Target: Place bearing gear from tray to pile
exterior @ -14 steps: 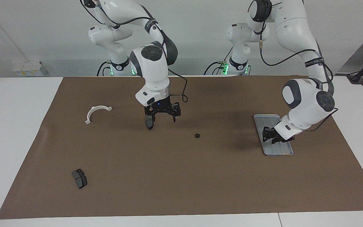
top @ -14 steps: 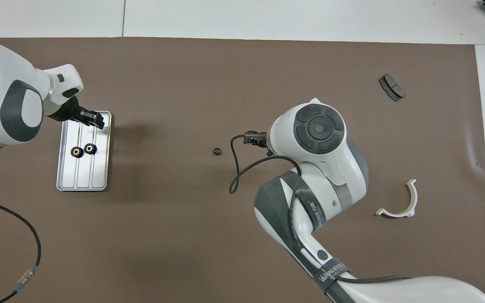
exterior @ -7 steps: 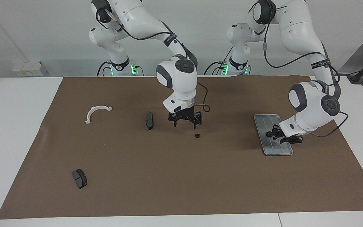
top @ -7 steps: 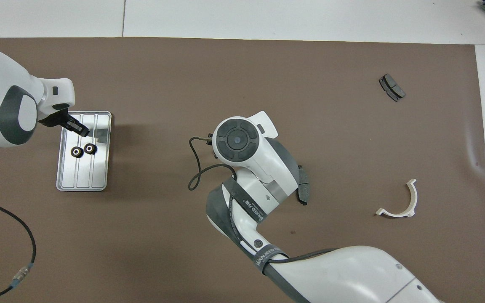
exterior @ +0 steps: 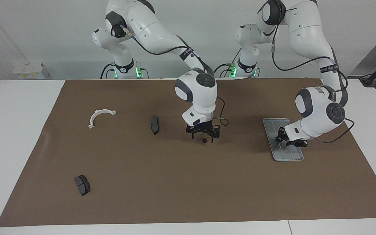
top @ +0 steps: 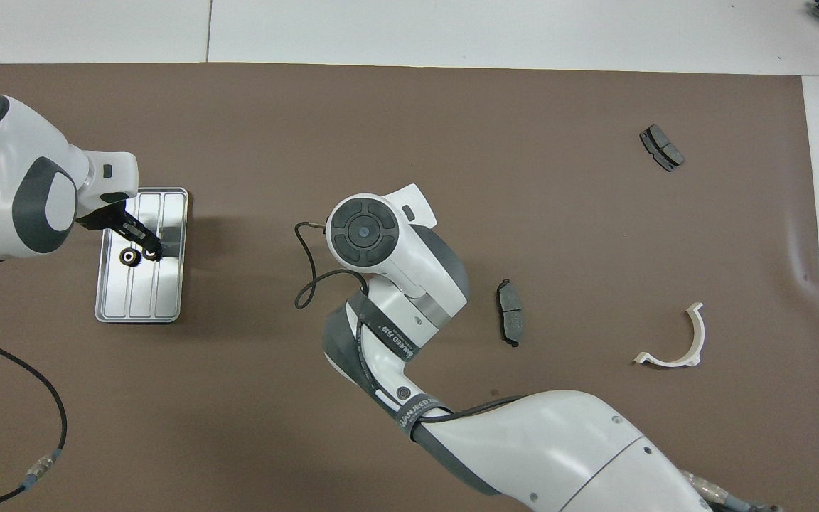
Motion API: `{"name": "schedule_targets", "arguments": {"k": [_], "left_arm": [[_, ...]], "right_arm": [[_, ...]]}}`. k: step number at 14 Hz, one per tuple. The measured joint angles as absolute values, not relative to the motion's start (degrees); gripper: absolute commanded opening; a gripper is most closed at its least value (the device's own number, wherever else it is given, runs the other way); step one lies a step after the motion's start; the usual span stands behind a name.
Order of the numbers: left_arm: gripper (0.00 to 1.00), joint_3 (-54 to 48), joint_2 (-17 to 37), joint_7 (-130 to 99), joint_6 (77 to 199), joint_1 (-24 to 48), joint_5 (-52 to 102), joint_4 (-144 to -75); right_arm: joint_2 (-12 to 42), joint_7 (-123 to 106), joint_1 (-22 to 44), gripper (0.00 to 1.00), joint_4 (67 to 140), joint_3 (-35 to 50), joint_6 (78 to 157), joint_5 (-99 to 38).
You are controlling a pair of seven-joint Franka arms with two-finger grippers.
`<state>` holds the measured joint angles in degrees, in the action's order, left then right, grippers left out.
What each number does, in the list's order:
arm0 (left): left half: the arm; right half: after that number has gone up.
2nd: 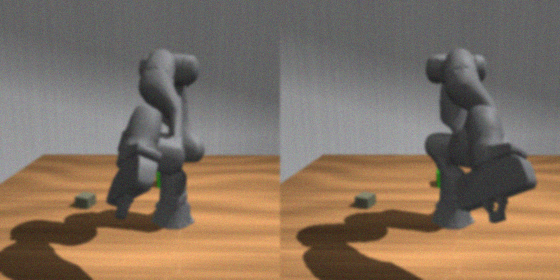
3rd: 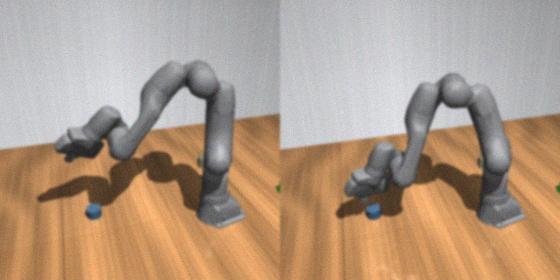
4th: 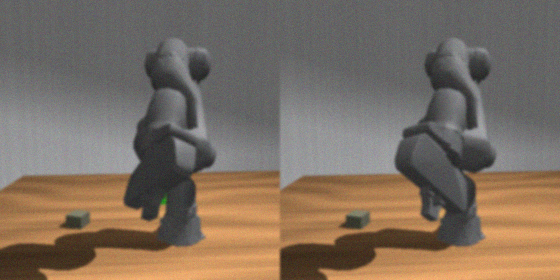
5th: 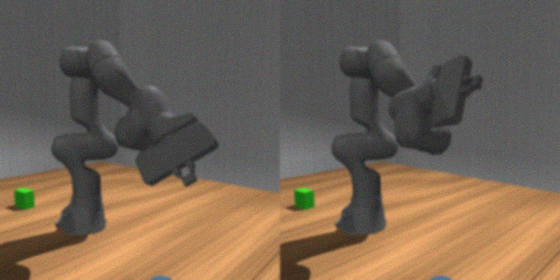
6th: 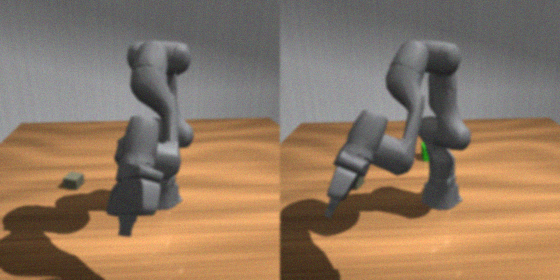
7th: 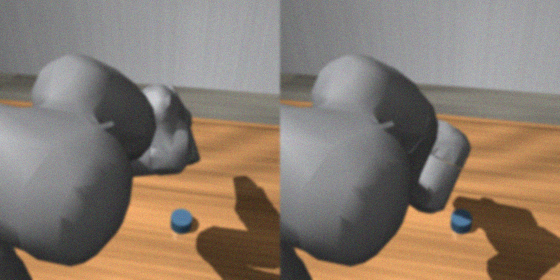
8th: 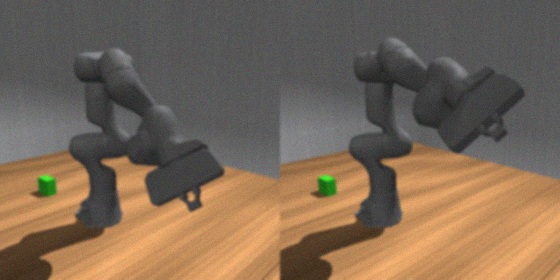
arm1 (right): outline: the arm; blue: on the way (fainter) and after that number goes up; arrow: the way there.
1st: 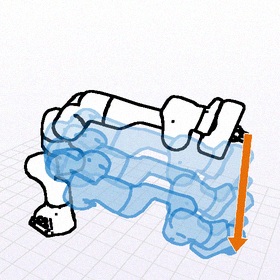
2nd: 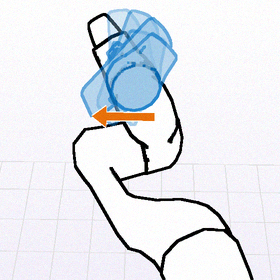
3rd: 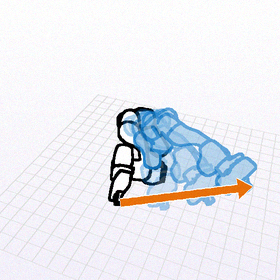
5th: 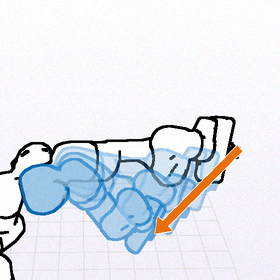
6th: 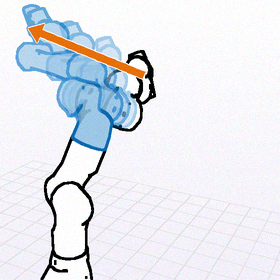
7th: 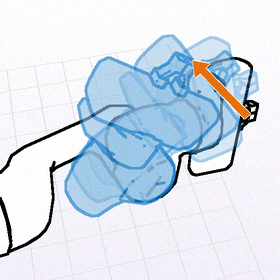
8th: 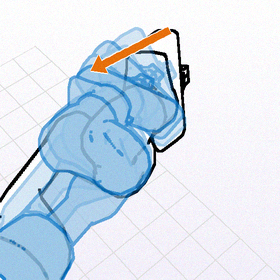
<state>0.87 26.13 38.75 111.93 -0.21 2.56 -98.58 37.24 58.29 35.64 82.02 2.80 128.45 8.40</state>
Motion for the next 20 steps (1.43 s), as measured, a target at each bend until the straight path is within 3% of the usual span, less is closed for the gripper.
{"name": "schedule_targets", "arguments": {"k": [4,11,20], "left_arm": [[0.56,0.8,26.0,38.8,108.4,-0.2,2.6,-98.6],[0.55,0.4,25.9,38.8,107.1,-0.1,2.6,-99.3],[0.31,0.4,25.9,38.8,107.2,0.0,2.5,-99.3]], "right_arm": [[37.6,58.1,36.0,0.82,82.3,2.9,128.6,8.5],[38.2,57.7,37.8,0.69,83.7,2.8,129.0,8.8],[38.2,57.2,37.8,0.47,86.1,2.7,133.5,9.0]]}}
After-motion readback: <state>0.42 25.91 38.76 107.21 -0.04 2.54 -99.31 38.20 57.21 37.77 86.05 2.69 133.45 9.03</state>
